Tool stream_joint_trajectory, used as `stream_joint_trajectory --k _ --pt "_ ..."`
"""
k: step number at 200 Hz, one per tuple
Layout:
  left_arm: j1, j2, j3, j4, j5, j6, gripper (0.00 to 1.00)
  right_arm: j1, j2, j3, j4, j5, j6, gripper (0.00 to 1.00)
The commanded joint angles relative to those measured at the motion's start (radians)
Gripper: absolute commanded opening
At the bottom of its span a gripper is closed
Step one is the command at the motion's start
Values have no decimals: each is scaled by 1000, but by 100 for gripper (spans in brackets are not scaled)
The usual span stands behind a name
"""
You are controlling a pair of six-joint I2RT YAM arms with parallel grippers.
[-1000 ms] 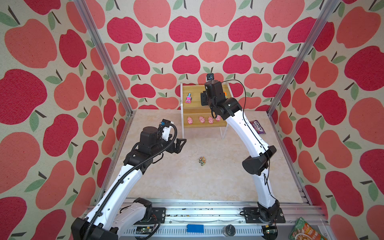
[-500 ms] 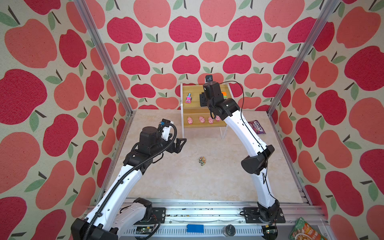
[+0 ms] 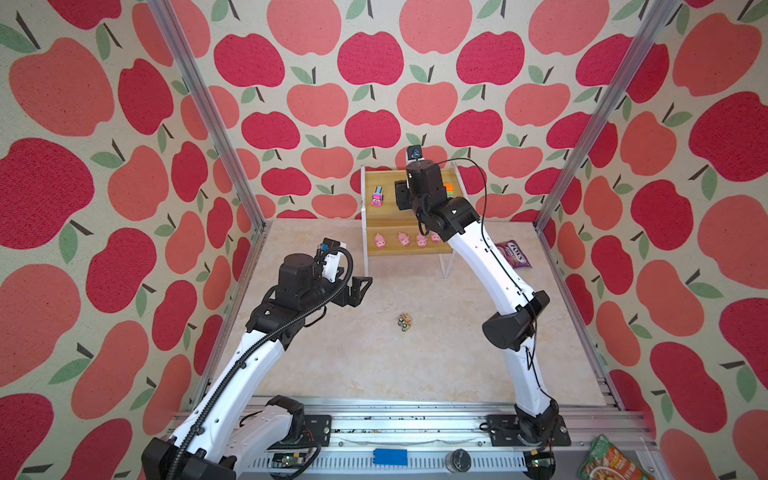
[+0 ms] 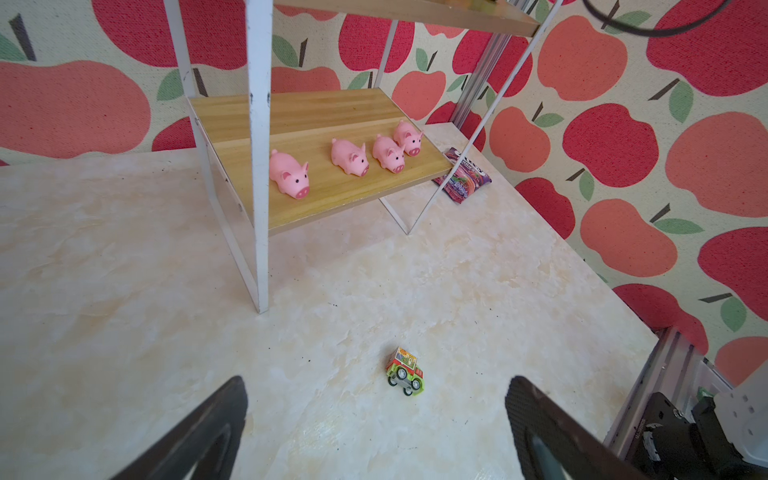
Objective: Place and organize the plastic toys onto the shelf
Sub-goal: 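Withdraw the right arm from the shelf and move it over the green car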
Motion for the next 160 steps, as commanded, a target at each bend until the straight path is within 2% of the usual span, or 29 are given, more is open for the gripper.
stream_joint_trajectory --k 1,19,40,58,94,129,160 --pt "10 -12 -15 4 -7 2 99 15 -107 11 65 10 -71 66" --pt "15 -10 -18 5 -13 0 99 25 -161 -24 61 14 -91 68" --pt "21 -7 -19 4 -23 -9 99 43 -269 -192 99 2 -114 70" --pt "27 -2 -19 1 -38 -19 99 59 -405 -411 156 2 -123 72" --pt "36 12 -3 -30 -84 -52 99 107 -733 -989 327 1 -104 73" --pt "41 62 54 -129 -130 -75 99 142 -939 -1420 363 -46 42 74" --pt "50 72 65 -220 -132 -84 99 179 -991 -1696 446 -163 203 73"
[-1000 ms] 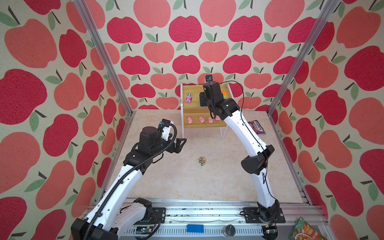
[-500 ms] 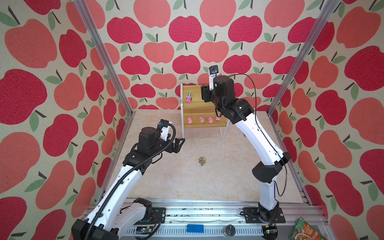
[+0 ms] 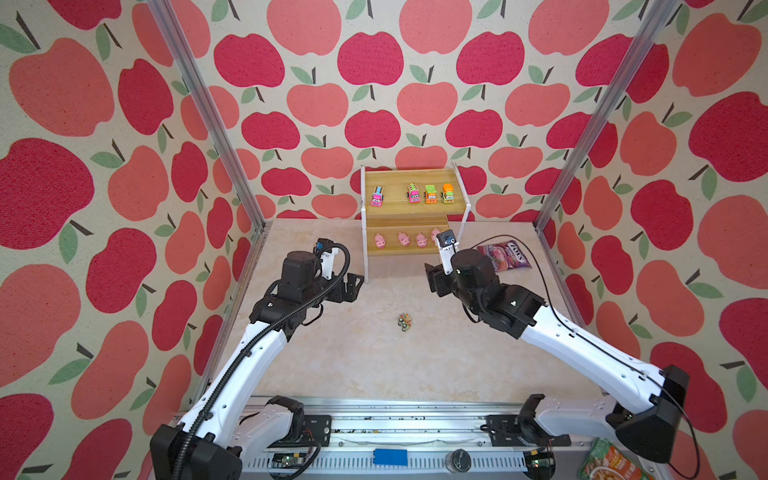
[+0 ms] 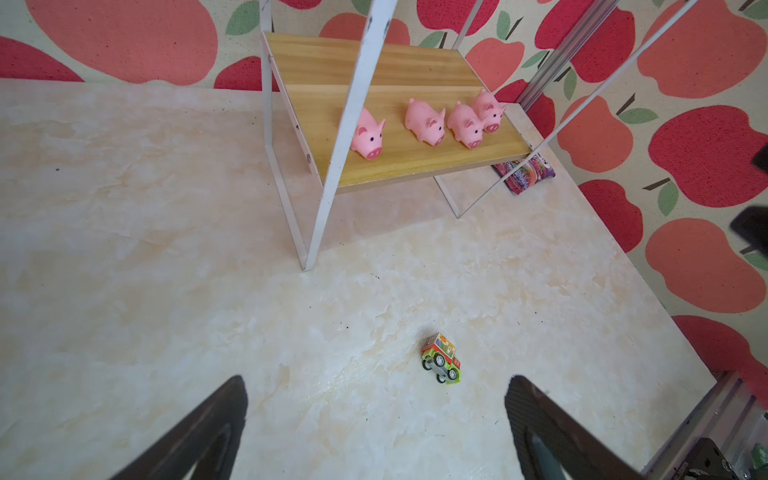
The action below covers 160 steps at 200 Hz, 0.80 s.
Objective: Place and organize the plastic toys onto the shelf
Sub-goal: 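Withdraw the right arm from the shelf and move it over the green car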
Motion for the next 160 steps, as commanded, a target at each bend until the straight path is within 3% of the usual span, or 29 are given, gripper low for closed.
stream_joint_trajectory --k 1,22,104,160 --pt "9 3 37 -112 -25 -20 99 27 -21 -152 97 -105 167 73" --pt "8 19 42 -173 -18 -14 99 30 22 -257 195 -199 234 73" --pt "-40 65 -21 -154 28 -40 99 -29 294 -389 549 -457 339 72" --pt "-74 80 -33 -137 28 -73 99 -39 393 -395 617 -540 323 72"
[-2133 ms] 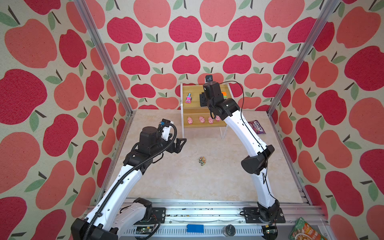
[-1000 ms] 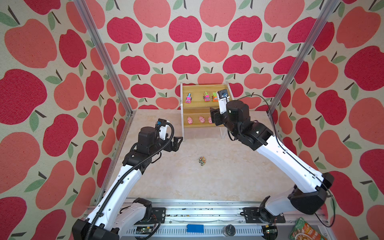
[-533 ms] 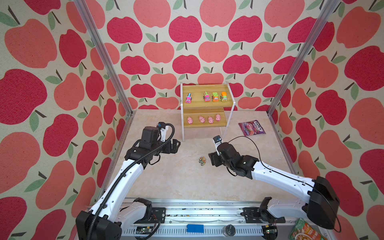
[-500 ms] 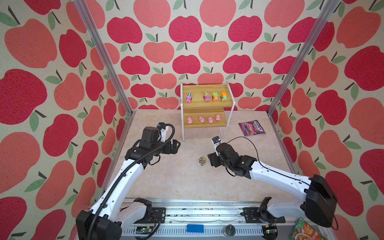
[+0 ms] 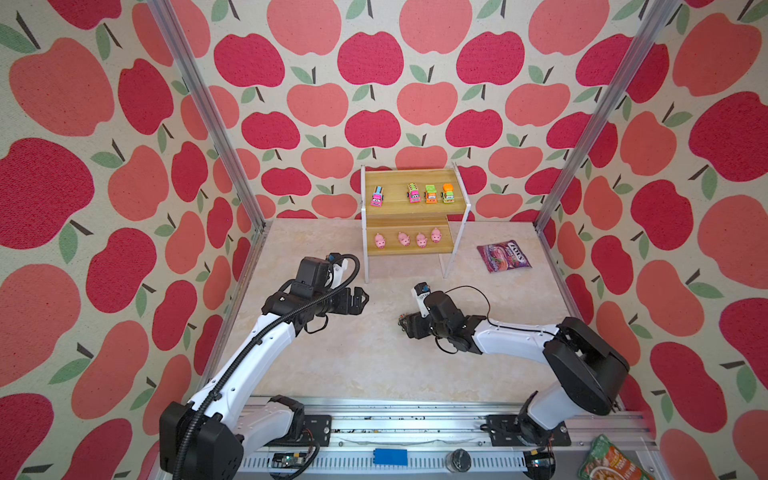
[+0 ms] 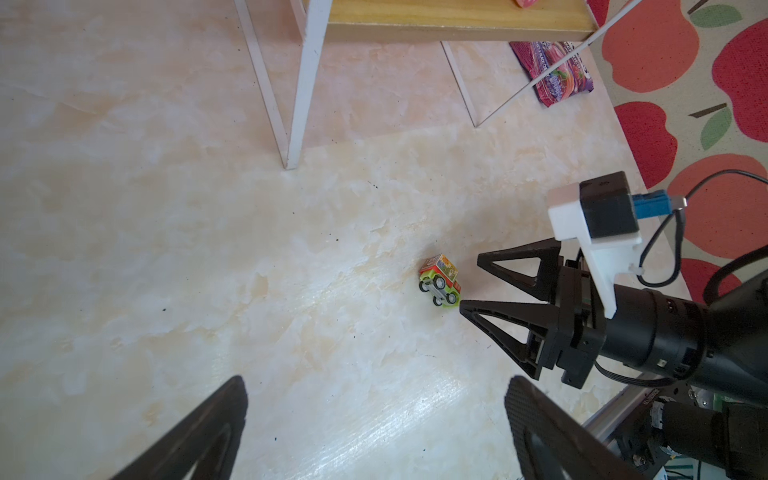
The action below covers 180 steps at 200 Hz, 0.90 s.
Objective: Place and organize the plastic toys onto the shelf
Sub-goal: 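Lower the right gripper and close it on the green-and-red car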
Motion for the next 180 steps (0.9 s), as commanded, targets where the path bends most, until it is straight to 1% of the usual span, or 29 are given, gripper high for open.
stream_joint_trajectory --k 1,30,53,91,124,180 --pt "-11 10 -19 4 13 -32 99 -1 34 -10 73 -60 9 72" --pt "-27 10 -23 10 10 -47 99 10 65 -9 51 -19 -22 72" --pt "-32 9 -16 7 8 -48 99 21 85 -9 35 44 -52 73" --pt "-31 6 9 -11 4 -29 99 35 128 -14 98 74 -65 71" --pt "-20 11 40 -28 2 -10 99 61 151 -16 132 129 -77 64" --pt "-1 2 55 -30 20 -4 99 84 162 -26 145 178 -99 53"
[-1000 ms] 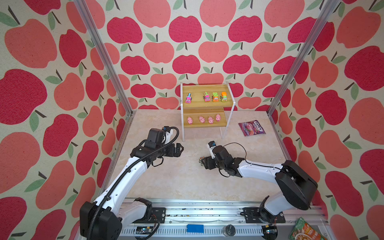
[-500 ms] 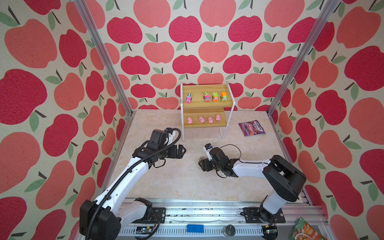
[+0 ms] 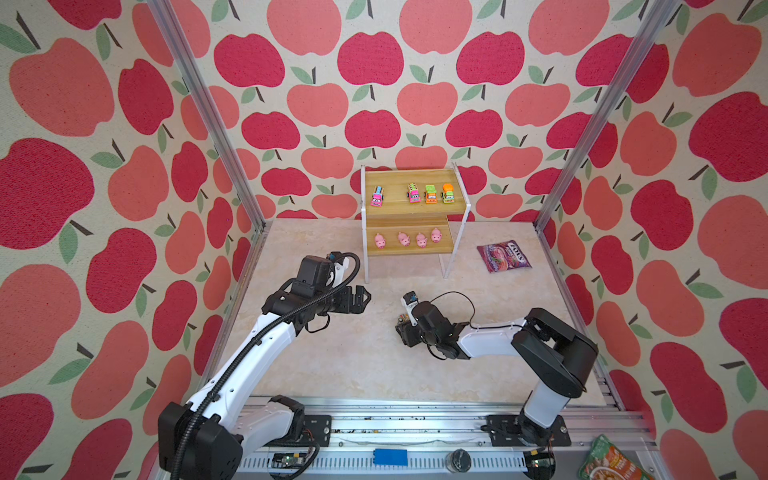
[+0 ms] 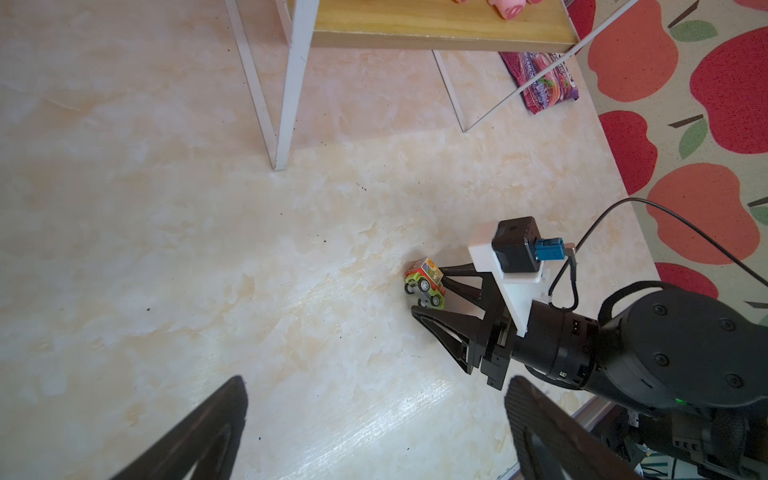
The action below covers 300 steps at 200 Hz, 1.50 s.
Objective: Place and organize the plastic toys onto the shelf
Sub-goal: 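Lower the right gripper and close it on the green-and-red car, then lift the green-and-red car with the right gripper and swing it toward the shelf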
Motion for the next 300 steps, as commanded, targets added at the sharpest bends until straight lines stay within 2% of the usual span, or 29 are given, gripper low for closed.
stream_joint_trajectory --k 1,55,94,124,150,174,200,244,300 --pt "9 3 27 -18 15 24 99 13 15 -21 14 49 -23 52" --pt "18 -12 24 -21 19 25 99 31 -16 -30 10 99 -47 39" --pt "21 -14 26 -20 23 25 99 33 -76 -21 -42 143 -95 37" --pt "22 -2 35 -11 31 26 99 33 -122 26 -211 231 -125 36" --pt "22 28 51 2 51 29 99 33 -146 87 -423 356 -143 36" --pt "22 50 60 17 63 35 99 33 -137 148 -608 517 -136 36" --pt "27 58 60 32 66 41 99 33 -63 223 -744 627 -117 35" --pt "74 36 57 21 61 13 99 61 162 436 -971 823 -113 33" --pt "143 -2 36 -9 89 6 99 114 381 646 -1127 935 -154 32"
